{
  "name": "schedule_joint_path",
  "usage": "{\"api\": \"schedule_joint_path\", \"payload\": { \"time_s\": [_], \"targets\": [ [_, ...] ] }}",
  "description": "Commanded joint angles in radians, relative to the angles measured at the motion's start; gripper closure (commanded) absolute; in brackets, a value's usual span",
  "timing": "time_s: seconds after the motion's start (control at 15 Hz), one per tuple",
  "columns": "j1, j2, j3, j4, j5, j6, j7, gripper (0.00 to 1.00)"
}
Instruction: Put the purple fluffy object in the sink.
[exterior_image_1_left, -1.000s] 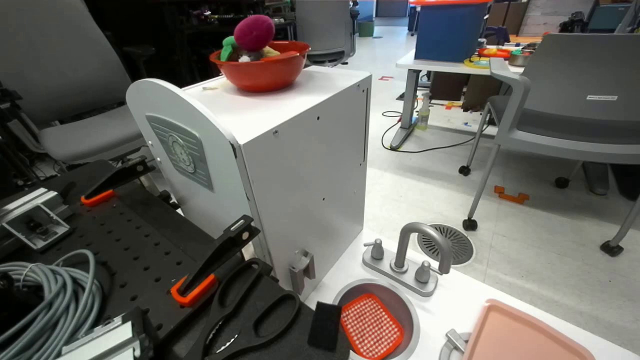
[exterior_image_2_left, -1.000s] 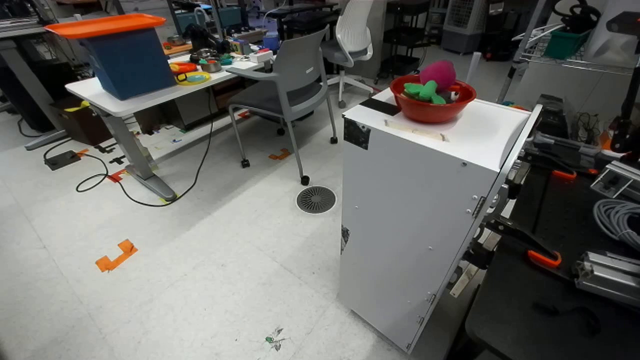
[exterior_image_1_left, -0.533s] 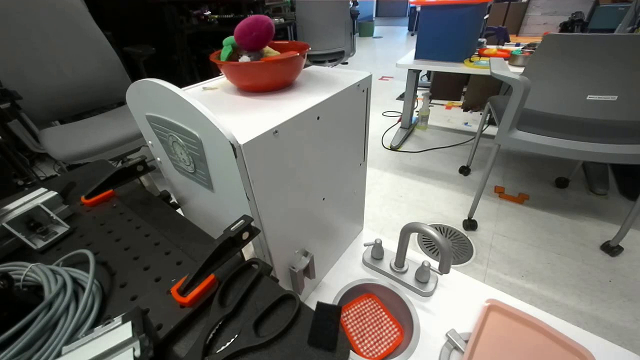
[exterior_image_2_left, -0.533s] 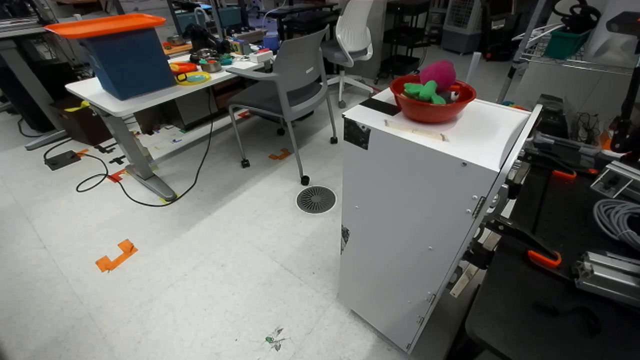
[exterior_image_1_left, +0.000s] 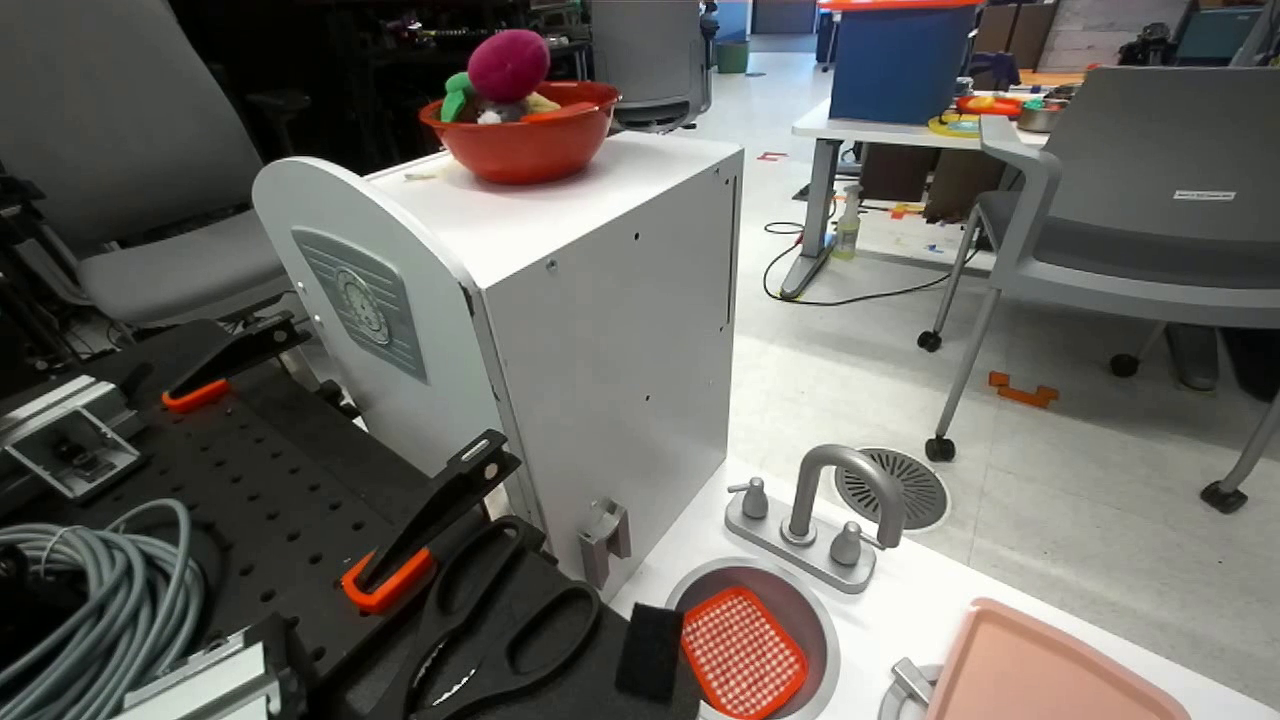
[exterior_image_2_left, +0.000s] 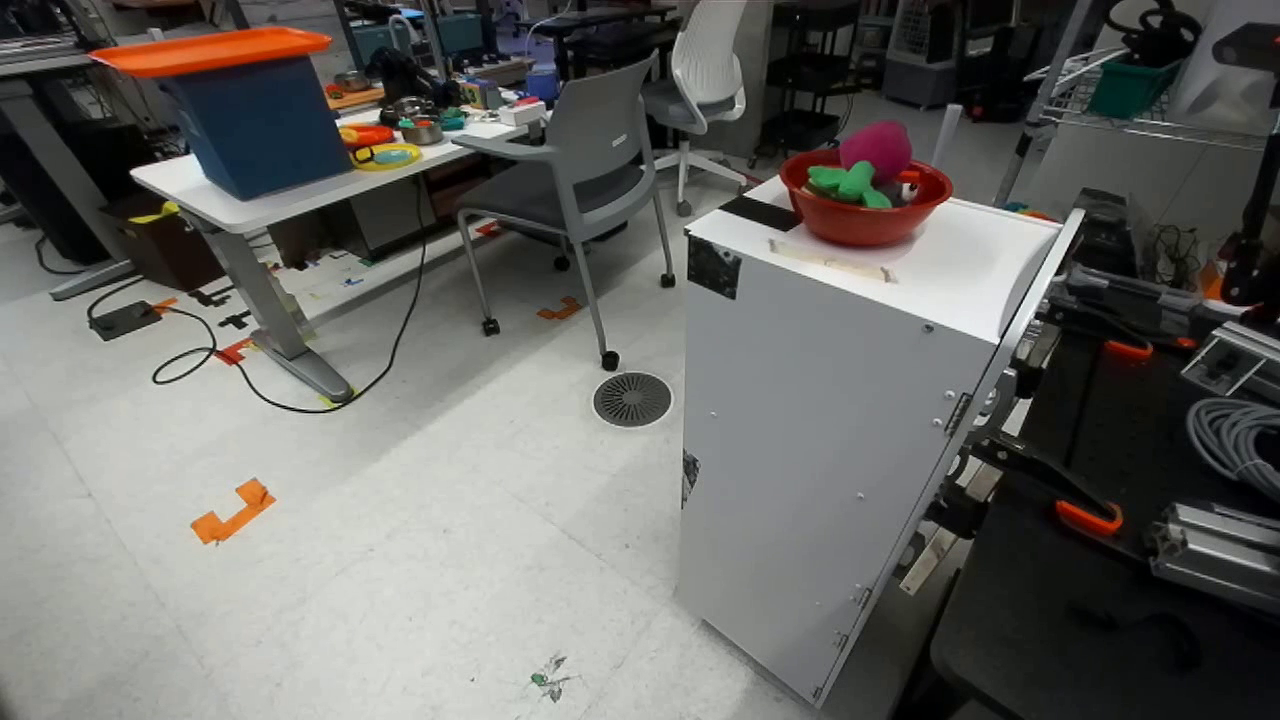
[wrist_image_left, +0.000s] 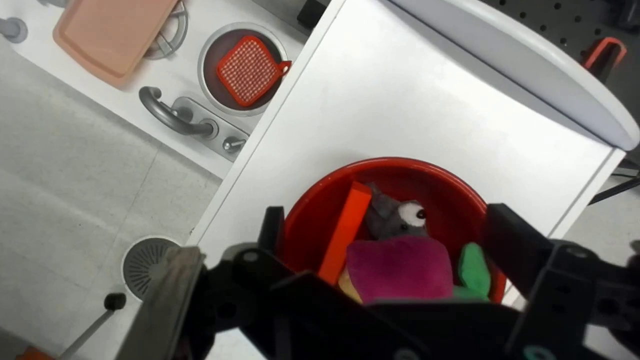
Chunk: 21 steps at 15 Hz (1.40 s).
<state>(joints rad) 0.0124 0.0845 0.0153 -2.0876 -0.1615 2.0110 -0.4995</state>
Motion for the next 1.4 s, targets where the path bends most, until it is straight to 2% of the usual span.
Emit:
{"api": "schedule_joint_path", "payload": {
  "time_s": [0.0, 0.2, 0.93, 1.33],
  "targets": [
    [-0.019, 0.002, 0.008, 0.014, 0.111, 0.037, -0.152, 0.00],
    [-0.018, 0.013, 0.006, 0.026, 0.145, 0.024, -0.191, 0.00],
    [-0.005, 0.092, 0.006, 0.106, 0.028, 0.016, 0.019, 0.00],
    [0.009, 0.150, 0.024, 0.151, -0.009, 0.004, 0.022, 0.00]
  ]
}}
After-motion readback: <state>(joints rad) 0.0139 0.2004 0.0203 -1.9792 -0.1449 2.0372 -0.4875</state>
